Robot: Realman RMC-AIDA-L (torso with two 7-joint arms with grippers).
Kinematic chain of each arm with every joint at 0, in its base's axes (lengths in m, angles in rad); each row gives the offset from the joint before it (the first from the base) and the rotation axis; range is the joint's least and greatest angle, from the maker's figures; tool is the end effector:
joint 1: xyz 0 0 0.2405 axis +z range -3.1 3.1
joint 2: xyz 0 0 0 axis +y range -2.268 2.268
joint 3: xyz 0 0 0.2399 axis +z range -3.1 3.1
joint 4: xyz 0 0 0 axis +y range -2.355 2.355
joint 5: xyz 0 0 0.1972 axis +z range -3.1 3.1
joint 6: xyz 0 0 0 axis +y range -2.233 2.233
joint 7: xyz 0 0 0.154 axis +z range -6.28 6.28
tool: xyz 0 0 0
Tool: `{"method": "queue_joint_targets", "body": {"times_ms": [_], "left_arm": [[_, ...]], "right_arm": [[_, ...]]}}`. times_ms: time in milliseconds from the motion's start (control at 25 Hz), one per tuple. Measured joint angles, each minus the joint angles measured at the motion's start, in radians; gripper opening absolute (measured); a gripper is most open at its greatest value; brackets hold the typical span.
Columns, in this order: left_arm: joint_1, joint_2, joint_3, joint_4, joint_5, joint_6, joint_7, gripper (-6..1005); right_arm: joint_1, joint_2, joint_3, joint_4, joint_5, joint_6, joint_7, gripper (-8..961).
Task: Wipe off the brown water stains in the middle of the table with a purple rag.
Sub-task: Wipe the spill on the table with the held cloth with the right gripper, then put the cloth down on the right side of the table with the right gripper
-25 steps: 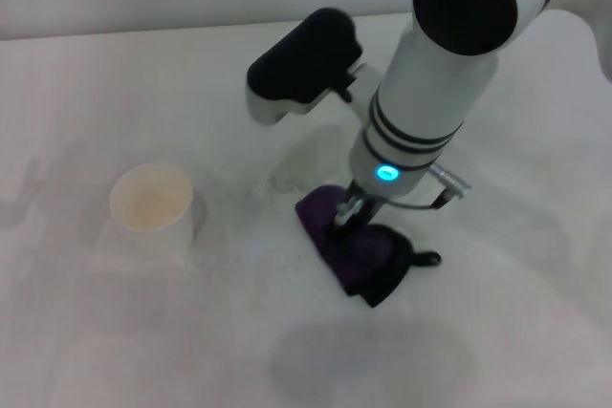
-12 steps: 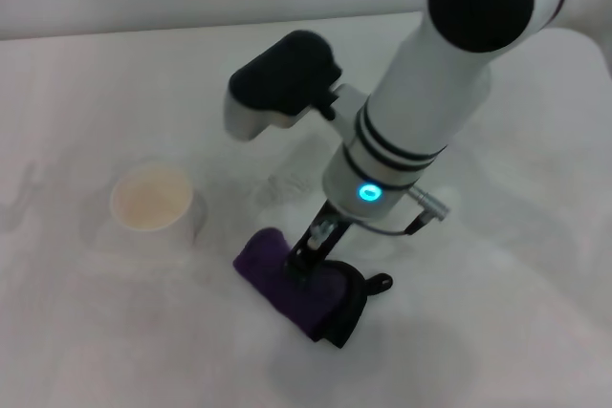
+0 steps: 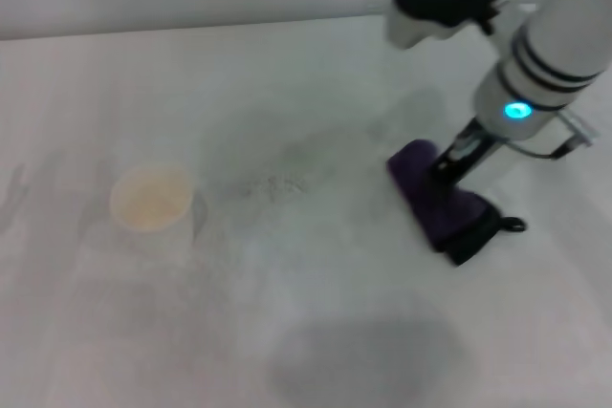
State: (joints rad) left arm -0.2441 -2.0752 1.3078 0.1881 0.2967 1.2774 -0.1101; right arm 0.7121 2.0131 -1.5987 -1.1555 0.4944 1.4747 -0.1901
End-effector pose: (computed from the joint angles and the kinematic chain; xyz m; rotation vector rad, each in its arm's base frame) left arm -0.3404 0.2791 0.0279 -1.6398 -0.3317 -0.5403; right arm 0.1925 0.3477 -0.0209 -2.3312 1.1765 -0.6919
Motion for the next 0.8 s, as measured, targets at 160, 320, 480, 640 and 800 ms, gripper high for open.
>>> {"method": "queue_joint_targets", "body": {"times_ms": [160, 320, 480, 640, 800], "left_arm": [[-0.014, -0.002, 0.001, -0.013, -0.003, -0.001, 0.001, 878], [-0.019, -0.004, 0.002, -0.016, -0.004, 0.002, 0.001, 878], [-0.031, -0.005, 0.001, -0.027, -0.004, 0.000, 0.002, 879], [-0.037, -0.007, 0.001, -0.031, -0.013, 0.000, 0.003, 879], [-0.042, -0.008, 0.002, -0.035, -0.029, 0.003, 0.002, 878]], "right_arm": [[-0.024, -0.001, 0.117, 0.033, -0.053, 0.005, -0.083, 138], [-0.029, -0.002, 0.191, 0.093, -0.065, -0.022, -0.158, 142], [-0.031, -0.006, 0.202, 0.122, -0.068, -0.048, -0.200, 146], [-0.015, -0.006, 0.204, 0.166, -0.101, -0.057, -0.211, 150], [0.000, -0.005, 0.210, 0.197, -0.108, -0.069, -0.221, 154]]}}
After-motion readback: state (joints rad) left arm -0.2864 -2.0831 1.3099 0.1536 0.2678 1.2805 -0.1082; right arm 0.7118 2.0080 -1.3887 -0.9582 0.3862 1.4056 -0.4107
